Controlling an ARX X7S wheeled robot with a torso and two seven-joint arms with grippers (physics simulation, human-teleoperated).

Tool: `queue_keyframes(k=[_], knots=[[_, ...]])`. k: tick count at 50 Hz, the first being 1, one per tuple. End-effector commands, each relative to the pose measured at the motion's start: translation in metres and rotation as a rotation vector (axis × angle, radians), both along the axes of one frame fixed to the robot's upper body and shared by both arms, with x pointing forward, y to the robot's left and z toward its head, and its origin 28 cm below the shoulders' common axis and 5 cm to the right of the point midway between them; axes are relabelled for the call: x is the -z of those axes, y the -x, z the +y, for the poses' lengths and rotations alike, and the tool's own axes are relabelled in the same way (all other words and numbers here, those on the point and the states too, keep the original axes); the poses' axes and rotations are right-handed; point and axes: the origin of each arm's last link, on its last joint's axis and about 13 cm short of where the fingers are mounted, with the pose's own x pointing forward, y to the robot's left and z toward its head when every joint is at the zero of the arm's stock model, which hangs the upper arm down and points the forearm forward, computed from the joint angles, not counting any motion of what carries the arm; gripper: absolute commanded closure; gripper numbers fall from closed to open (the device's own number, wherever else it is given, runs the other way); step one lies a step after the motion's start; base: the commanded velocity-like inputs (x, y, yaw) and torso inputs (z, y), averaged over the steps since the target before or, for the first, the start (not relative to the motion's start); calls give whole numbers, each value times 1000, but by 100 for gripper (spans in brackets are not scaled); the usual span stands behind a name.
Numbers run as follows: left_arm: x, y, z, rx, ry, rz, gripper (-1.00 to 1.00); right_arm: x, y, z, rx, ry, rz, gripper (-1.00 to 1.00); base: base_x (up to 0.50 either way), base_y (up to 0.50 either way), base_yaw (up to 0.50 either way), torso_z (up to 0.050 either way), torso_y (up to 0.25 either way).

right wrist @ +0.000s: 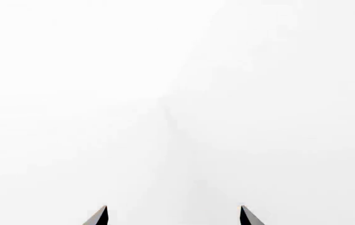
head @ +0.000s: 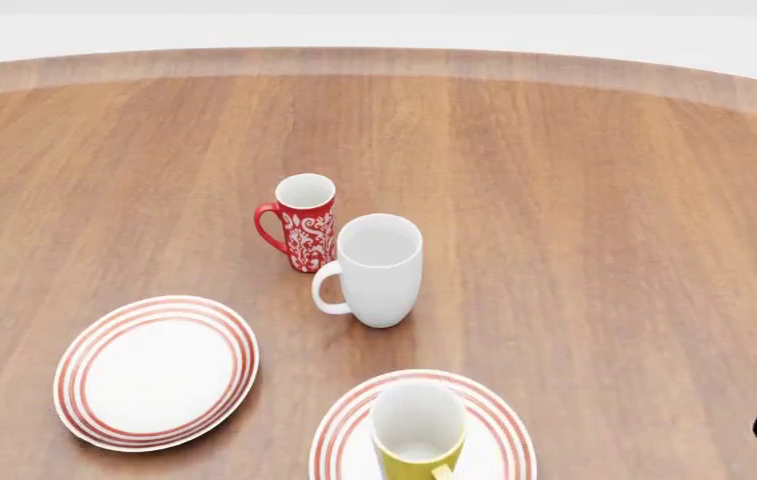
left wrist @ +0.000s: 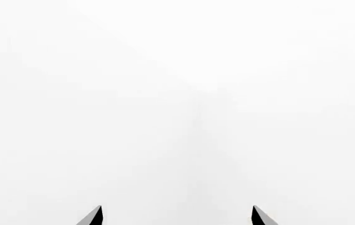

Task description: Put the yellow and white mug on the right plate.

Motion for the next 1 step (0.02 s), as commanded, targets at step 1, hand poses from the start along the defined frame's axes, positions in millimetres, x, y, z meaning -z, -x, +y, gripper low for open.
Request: queue_keyframes(k=[1], knots=[[-59,8,33,-226,-57,-211,-100,-42,-2,-24,184,58,-250,-100,0,0,0,0,0]])
